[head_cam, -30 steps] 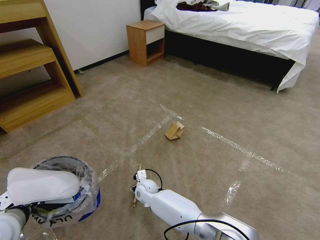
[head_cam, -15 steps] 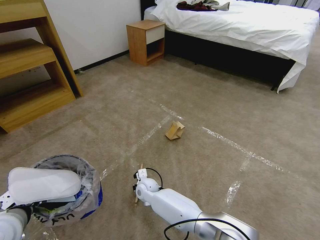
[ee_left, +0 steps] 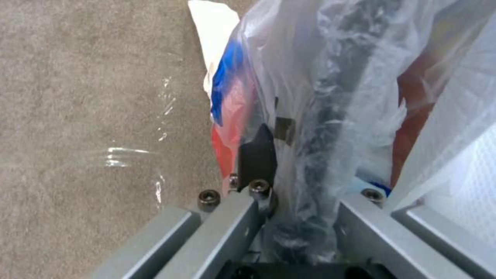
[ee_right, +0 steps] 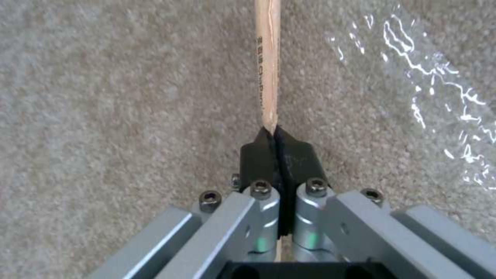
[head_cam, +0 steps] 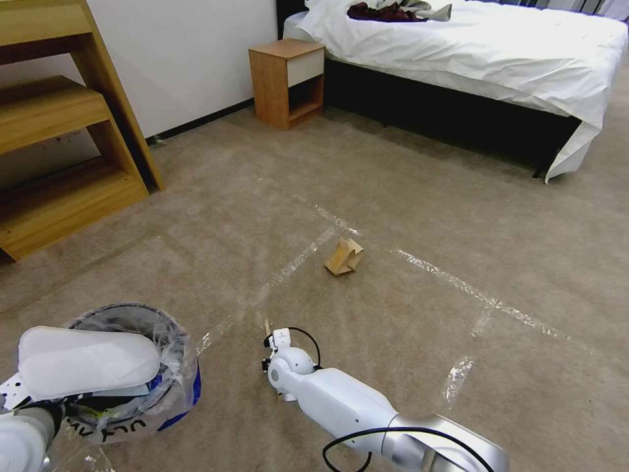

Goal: Pick up the trash bin and place the garbage on the floor into it.

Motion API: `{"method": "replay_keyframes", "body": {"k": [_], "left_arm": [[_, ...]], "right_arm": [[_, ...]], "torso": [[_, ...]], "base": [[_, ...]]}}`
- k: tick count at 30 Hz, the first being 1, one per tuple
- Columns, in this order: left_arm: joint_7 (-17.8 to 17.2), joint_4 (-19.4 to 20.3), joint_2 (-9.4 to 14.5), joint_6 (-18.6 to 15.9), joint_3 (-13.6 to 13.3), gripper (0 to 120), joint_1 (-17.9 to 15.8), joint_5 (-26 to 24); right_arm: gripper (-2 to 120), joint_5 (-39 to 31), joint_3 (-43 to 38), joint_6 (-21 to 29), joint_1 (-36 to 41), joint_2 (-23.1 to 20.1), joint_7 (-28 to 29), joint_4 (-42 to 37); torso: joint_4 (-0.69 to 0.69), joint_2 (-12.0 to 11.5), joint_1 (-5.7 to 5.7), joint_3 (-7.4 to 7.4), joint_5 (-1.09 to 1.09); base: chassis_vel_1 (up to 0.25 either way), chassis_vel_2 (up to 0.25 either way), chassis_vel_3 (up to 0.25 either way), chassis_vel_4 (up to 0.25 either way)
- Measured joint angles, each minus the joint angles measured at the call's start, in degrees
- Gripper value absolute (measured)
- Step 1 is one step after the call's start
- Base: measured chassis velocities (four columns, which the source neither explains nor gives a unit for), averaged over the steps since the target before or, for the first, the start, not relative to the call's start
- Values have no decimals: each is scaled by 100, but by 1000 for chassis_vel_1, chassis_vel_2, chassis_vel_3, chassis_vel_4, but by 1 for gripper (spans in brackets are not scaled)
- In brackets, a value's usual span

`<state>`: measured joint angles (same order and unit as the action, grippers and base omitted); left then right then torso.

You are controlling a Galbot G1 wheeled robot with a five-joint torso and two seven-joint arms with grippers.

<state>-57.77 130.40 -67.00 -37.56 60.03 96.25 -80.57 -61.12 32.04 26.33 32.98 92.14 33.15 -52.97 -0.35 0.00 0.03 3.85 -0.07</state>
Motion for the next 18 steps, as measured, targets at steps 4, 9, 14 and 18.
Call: {"method": "replay_keyframes", "body": {"k": [4, 9, 14, 18], "left_arm": [[-10, -10, 37, 1, 0, 0, -26, -56], [-109, 38, 127, 2, 37, 0, -49, -265], [-197, 88, 218, 2, 129, 0, -74, -454], [-237, 86, 242, 3, 131, 0, -111, -550]], "right_arm": [[0, -31, -73, 0, -45, 0, 158, -152], [0, 134, -374, -156, -377, -2, 259, -777], [0, 290, -683, -534, -856, 0, 165, -1732], [0, 541, -913, -1145, -1237, 1, -335, -2129]], "torso": [[0, 0, 0, 0, -1], [-2, 0, 0, 0, -2], [1, 0, 0, 0, -2], [0, 0, 0, 0, -1]], "base": [[0, 0, 0, 0], [0, 0, 0, 0], [0, 0, 0, 0], [0, 0, 0, 0]]}}
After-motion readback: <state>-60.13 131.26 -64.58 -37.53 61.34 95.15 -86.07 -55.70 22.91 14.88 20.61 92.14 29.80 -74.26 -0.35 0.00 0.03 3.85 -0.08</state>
